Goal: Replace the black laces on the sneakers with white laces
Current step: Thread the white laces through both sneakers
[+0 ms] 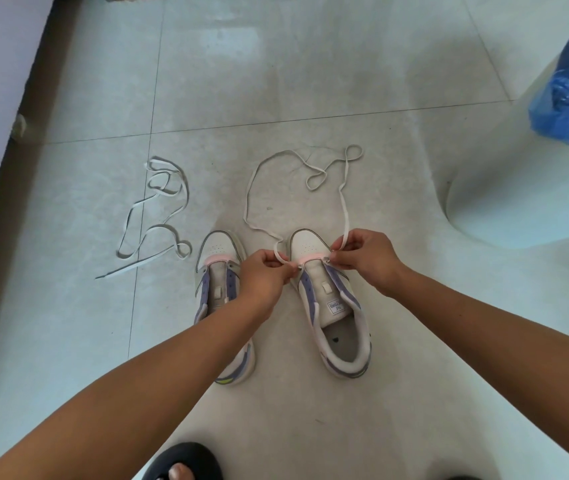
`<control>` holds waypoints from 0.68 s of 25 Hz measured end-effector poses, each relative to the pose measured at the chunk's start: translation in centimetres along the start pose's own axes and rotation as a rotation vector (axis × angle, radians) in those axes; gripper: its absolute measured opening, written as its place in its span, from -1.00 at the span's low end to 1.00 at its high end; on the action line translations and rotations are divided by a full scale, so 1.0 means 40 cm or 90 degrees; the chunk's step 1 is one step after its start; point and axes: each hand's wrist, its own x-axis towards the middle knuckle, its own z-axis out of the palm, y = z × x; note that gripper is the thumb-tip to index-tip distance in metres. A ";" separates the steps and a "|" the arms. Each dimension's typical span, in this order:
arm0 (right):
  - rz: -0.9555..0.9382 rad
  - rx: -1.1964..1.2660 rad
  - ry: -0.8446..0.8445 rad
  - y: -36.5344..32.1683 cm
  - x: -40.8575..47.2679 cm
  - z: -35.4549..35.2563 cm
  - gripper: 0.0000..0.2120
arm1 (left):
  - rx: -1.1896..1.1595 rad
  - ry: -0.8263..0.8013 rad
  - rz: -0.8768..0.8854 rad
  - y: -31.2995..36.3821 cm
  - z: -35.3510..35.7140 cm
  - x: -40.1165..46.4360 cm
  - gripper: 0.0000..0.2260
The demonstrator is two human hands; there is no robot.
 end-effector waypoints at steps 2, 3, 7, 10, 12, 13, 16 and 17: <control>-0.016 -0.056 0.024 0.006 -0.007 0.009 -0.84 | 0.027 0.013 0.015 -0.004 0.002 -0.003 -0.80; -0.018 -0.069 0.036 0.008 -0.010 0.015 -0.84 | 0.037 0.019 0.021 -0.005 0.003 -0.004 -0.79; -0.026 -0.089 0.066 0.009 -0.014 0.030 -0.83 | 0.100 0.044 0.051 -0.004 0.004 -0.010 -0.81; -0.039 -0.120 0.115 0.018 -0.026 0.040 -0.84 | 0.192 0.036 0.103 -0.003 0.005 -0.016 -0.83; -0.049 -0.141 0.144 0.025 -0.036 0.051 -0.86 | 0.250 0.024 0.147 0.002 0.000 -0.019 -0.86; -0.051 -0.143 0.152 0.027 -0.040 0.055 -0.87 | 0.274 0.018 0.164 0.003 -0.005 -0.019 -0.87; -0.050 -0.141 0.159 0.031 -0.041 0.059 -0.87 | 0.290 0.005 0.161 0.000 -0.018 -0.015 -0.88; -0.050 -0.147 0.162 0.031 -0.041 0.060 -0.87 | 0.270 0.002 0.146 -0.002 -0.020 -0.017 -0.88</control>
